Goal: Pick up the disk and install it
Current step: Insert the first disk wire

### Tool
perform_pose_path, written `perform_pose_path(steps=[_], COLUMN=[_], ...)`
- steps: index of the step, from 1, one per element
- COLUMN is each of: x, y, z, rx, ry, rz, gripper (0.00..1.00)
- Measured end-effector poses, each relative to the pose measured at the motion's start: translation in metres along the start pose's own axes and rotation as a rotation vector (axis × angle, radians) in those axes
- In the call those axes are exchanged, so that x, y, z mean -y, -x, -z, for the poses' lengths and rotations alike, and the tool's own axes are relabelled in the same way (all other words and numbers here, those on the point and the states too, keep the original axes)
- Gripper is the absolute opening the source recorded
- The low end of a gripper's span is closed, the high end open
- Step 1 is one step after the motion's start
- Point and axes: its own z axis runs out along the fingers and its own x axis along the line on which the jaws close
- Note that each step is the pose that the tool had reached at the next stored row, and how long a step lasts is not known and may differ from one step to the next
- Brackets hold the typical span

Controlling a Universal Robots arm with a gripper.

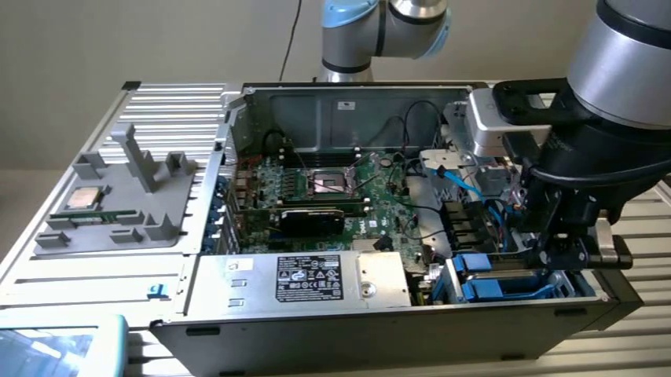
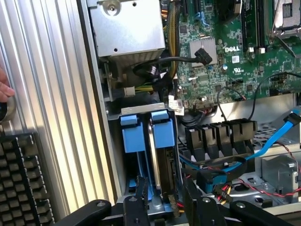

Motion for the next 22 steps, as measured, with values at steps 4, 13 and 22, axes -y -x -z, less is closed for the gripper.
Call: perform_pose_path(steps=[4, 13, 22], x=[0.0021, 0.005, 0.0084], y=[0.0, 0.0, 0.0], z=[-0.0024, -0.0125, -0.0212], rx=[0.0047, 0.0171, 0.0333], ry=[0.0027, 0.008, 0.0175], rz=[0.033, 0.09, 0.185], gripper=[0.42, 0.42, 0.42])
